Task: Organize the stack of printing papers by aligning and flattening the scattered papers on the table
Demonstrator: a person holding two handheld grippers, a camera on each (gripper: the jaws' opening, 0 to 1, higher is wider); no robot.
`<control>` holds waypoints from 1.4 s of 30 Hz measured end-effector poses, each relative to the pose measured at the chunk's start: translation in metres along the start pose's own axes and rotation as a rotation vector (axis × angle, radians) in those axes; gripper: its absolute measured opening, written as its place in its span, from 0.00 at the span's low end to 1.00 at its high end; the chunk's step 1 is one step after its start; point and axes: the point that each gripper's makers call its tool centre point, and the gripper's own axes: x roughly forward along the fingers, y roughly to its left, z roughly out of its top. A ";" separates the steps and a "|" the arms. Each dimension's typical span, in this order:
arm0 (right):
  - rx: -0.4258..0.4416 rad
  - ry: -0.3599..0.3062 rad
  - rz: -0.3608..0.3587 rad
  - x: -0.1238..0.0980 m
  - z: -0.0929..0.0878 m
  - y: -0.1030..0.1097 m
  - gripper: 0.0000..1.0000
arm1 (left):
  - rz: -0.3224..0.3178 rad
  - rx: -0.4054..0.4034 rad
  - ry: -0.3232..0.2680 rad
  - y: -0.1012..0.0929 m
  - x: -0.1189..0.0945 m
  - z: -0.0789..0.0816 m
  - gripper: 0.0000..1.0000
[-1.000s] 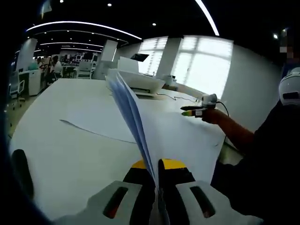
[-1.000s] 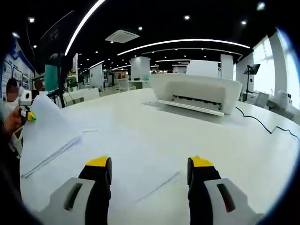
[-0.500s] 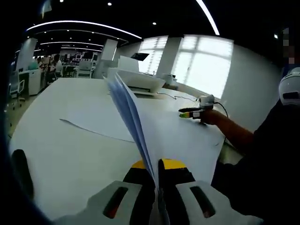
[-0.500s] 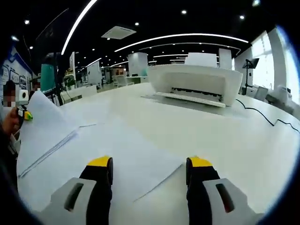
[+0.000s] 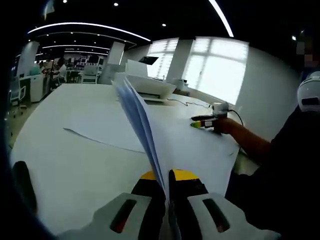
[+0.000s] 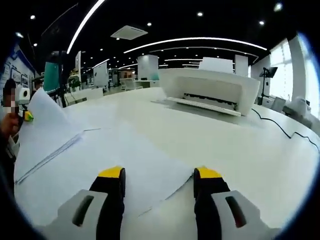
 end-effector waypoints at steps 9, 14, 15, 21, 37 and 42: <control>-0.012 -0.023 0.020 0.001 0.001 0.001 0.41 | -0.001 -0.004 -0.002 0.005 0.000 -0.003 0.08; -0.007 -0.022 0.043 -0.002 -0.001 0.007 0.28 | -0.002 -0.007 -0.002 0.007 -0.001 -0.004 0.08; 0.002 -0.019 0.045 -0.004 -0.002 0.008 0.25 | -0.003 -0.007 -0.001 0.007 0.000 -0.004 0.08; 0.038 -0.019 0.068 -0.007 -0.004 0.011 0.12 | -0.003 -0.004 0.001 0.008 0.000 -0.005 0.08; 0.032 -0.067 0.091 -0.019 0.005 0.022 0.00 | -0.005 -0.010 0.004 0.007 0.002 -0.007 0.07; 0.100 -0.163 0.091 -0.028 0.020 0.014 0.00 | -0.004 -0.011 0.003 0.008 0.002 -0.007 0.08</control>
